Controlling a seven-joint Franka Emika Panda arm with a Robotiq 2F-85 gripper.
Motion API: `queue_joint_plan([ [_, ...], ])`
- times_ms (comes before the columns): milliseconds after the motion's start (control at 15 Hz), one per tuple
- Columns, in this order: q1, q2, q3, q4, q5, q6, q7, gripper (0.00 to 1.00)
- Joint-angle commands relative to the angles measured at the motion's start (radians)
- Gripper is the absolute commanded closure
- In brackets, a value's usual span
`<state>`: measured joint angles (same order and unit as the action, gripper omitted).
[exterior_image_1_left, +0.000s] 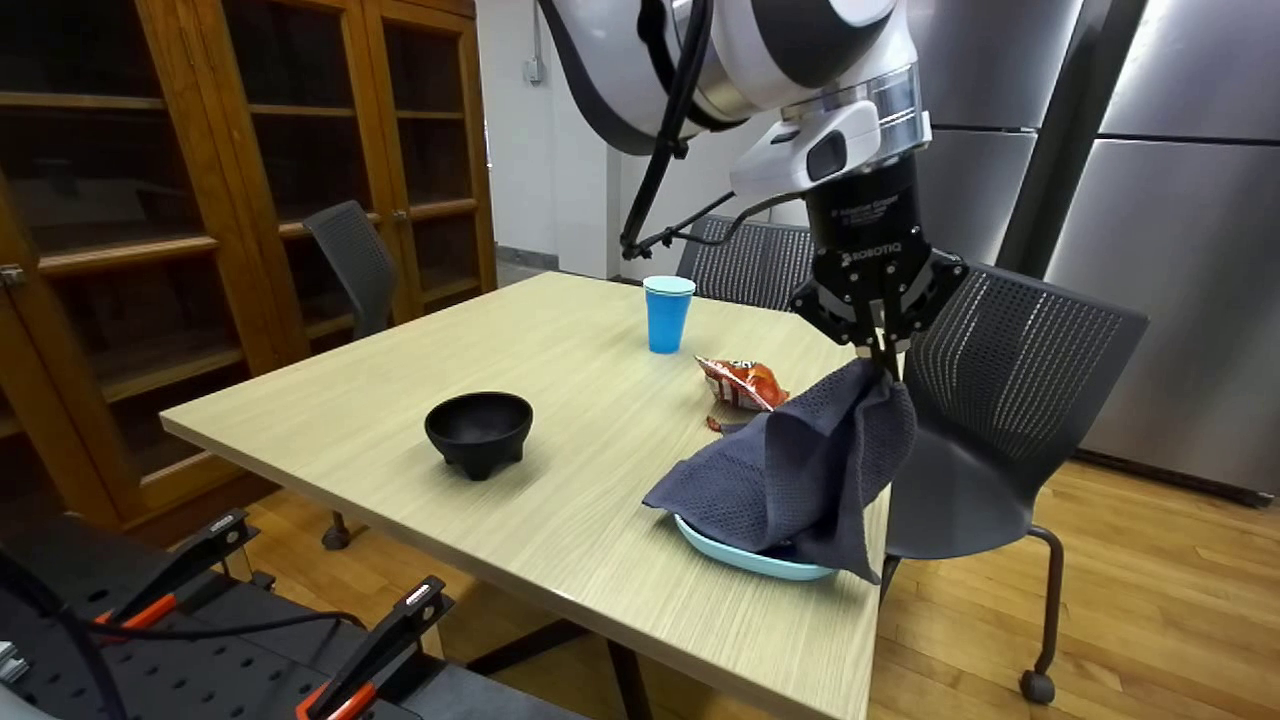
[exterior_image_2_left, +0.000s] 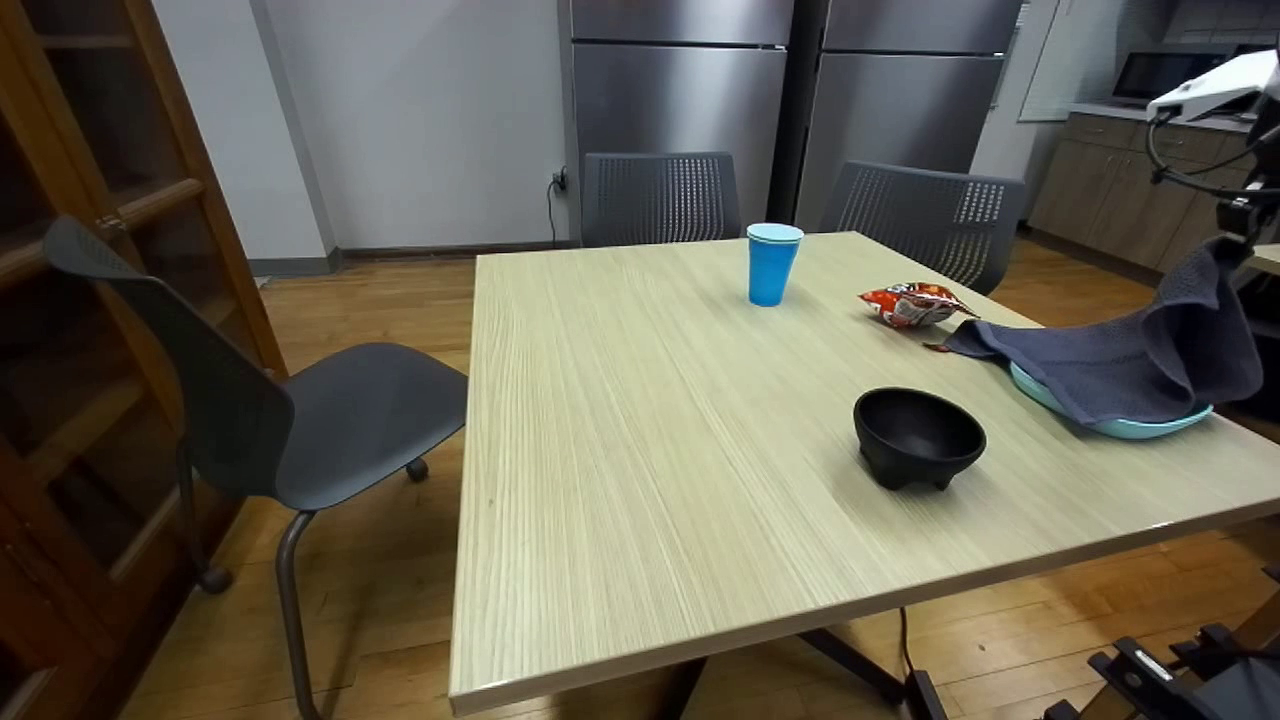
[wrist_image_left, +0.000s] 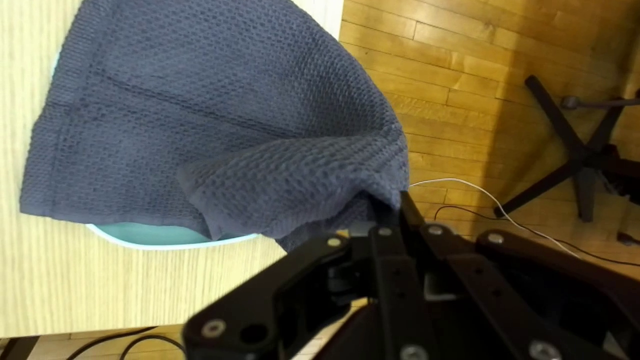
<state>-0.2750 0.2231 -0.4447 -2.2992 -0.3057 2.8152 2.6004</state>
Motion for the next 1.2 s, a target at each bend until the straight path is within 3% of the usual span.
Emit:
queue_joint_plan([
  [0, 0.028, 0.039, -0.008, 0.031, 0.034, -0.018, -0.033, 0.99],
  [733, 0.083, 0.127, 0.003, -0.013, 0.138, 0.019, -0.131, 0.99],
  [1133, 0.11, 0.116, -0.012, -0.07, 0.168, 0.052, -0.174, 0.99],
])
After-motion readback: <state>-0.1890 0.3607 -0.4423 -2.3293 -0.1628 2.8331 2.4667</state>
